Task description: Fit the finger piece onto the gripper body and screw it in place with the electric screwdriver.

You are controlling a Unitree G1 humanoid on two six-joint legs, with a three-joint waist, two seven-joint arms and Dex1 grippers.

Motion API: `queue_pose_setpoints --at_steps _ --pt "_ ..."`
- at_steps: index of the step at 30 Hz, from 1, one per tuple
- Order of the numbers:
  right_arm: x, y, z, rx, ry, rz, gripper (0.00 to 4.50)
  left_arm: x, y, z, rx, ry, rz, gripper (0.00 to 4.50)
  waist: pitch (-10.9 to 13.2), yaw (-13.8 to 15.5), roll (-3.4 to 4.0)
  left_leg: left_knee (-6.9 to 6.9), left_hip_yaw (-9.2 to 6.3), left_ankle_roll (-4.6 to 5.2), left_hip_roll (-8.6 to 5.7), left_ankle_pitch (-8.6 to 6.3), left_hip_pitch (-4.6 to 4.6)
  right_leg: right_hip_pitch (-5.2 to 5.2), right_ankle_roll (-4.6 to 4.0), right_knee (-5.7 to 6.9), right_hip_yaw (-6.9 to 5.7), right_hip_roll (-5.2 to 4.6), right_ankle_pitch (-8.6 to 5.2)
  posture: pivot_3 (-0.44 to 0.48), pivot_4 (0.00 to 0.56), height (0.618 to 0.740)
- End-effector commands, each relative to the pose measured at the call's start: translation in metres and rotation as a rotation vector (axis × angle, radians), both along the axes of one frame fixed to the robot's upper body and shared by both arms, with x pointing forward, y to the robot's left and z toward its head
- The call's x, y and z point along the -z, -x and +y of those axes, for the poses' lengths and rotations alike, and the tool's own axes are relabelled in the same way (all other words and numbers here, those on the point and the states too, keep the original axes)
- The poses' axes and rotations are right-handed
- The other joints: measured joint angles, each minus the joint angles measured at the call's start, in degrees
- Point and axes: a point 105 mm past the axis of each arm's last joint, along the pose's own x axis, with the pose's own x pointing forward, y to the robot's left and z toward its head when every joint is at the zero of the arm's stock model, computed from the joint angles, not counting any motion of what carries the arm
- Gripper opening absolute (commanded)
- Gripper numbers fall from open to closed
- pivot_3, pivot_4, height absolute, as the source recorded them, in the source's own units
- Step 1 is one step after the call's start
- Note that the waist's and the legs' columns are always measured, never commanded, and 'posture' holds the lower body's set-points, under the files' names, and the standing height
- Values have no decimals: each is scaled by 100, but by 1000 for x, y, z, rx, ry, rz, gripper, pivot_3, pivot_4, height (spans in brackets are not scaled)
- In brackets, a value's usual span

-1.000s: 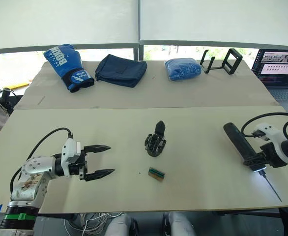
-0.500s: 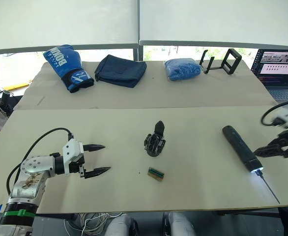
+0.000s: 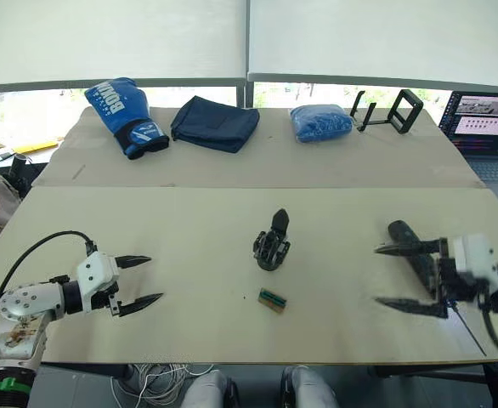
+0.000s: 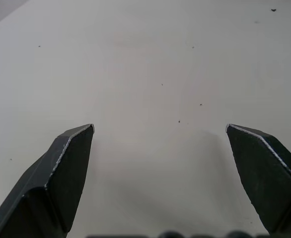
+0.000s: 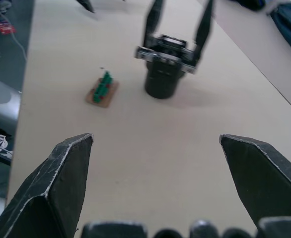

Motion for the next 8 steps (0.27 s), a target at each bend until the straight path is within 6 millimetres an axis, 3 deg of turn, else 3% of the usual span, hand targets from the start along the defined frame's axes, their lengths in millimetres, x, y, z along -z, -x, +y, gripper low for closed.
queue_pose_setpoints --at_steps 1,8 --pt "-2 10 11 -44 -17 -89 4480 -5 1 7 -26 -38 -59 4500 0 -4 0 -1 1 0 1 0 9 7 1 1 0 1 -2 0 150 740" --pt "9 11 18 -48 -26 -96 4480 -8 6 -1 -15 29 -82 4500 0 -9 -1 -6 -4 -15 6 -9 34 24 -3 7 8 -7 -10 0 150 740"
